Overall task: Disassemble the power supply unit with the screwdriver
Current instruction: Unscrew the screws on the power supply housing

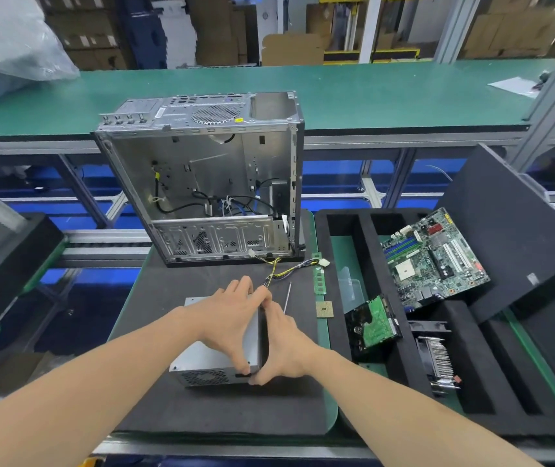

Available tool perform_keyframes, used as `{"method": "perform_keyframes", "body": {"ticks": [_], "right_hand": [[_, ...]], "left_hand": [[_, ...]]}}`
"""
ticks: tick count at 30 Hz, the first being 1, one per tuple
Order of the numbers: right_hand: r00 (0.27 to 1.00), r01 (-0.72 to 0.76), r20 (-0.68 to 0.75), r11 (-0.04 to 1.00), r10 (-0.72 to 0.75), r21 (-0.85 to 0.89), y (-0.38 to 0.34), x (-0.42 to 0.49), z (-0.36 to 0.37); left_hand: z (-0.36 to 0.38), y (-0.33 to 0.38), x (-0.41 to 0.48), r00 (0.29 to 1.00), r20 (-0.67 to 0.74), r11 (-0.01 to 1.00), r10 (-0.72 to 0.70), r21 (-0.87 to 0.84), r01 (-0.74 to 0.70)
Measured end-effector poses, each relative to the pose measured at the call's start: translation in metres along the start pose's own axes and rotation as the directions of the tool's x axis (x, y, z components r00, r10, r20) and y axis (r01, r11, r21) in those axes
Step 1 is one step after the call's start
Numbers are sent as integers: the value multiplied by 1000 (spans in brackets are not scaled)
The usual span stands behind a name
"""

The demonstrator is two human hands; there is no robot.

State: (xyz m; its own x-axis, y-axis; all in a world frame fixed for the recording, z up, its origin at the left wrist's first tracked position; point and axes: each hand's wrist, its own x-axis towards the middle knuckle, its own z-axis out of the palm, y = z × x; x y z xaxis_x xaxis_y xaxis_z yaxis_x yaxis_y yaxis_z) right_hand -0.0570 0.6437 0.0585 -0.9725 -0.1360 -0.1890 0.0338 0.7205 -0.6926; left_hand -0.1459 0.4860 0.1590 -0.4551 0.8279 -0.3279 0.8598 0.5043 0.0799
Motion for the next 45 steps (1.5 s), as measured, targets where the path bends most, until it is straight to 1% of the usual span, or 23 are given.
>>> {"method": "perform_keyframes", "body": {"ticks": [4, 9, 12, 15, 19, 22, 25, 28, 33, 37, 39, 43, 45], "right_hand": [[997, 61, -48, 998, -63, -35, 2, -2, 6], [995, 88, -52, 995, -90, -44, 1, -3, 11], [990, 104, -81, 989, -113, -109, 2, 0, 13], [986, 117, -92, 970, -140, -214, 2, 3, 13], [984, 114, -101, 955, -147, -272, 1, 4, 12], [984, 111, -110, 964, -141, -242, 2, 3, 14], [984, 117, -107, 972, -141, -206, 4, 1, 14], [985, 127, -89, 971, -147, -202, 4, 2, 14], [976, 121, -144, 954, -165, -276, 6, 3, 20], [968, 126, -170, 946, -183, -300, 9, 2, 25], [969, 129, -163, 945, -184, -300, 9, 2, 25], [980, 142, -108, 965, -169, -219, 11, 4, 20], [983, 141, -87, 965, -164, -223, 9, 5, 16]], "left_hand": [[5, 2, -1, 1000, -1, 999, 13, 50, -13], [7, 1, -2, 1000, -3, 998, 20, 60, -20], [8, 2, -3, 1000, -25, 998, 9, 67, -7], [7, 2, -3, 1000, -22, 995, 12, 98, -10], [8, 1, -2, 999, -42, 993, 6, 119, -1], [10, 0, -1, 999, -35, 994, 23, 103, -19], [9, -2, 0, 999, -8, 998, 51, 41, -51], [6, -3, -2, 999, -3, 999, 53, -4, -53], [5, 3, -7, 999, 3, 997, 52, 61, -52], [3, 7, -9, 999, 5, 993, 42, 109, -42], [3, 8, -10, 999, 9, 993, 44, 111, -45], [0, 2, -11, 997, 38, 997, 61, 50, -63], [0, 0, -10, 998, 37, 998, 57, 34, -58]]}}
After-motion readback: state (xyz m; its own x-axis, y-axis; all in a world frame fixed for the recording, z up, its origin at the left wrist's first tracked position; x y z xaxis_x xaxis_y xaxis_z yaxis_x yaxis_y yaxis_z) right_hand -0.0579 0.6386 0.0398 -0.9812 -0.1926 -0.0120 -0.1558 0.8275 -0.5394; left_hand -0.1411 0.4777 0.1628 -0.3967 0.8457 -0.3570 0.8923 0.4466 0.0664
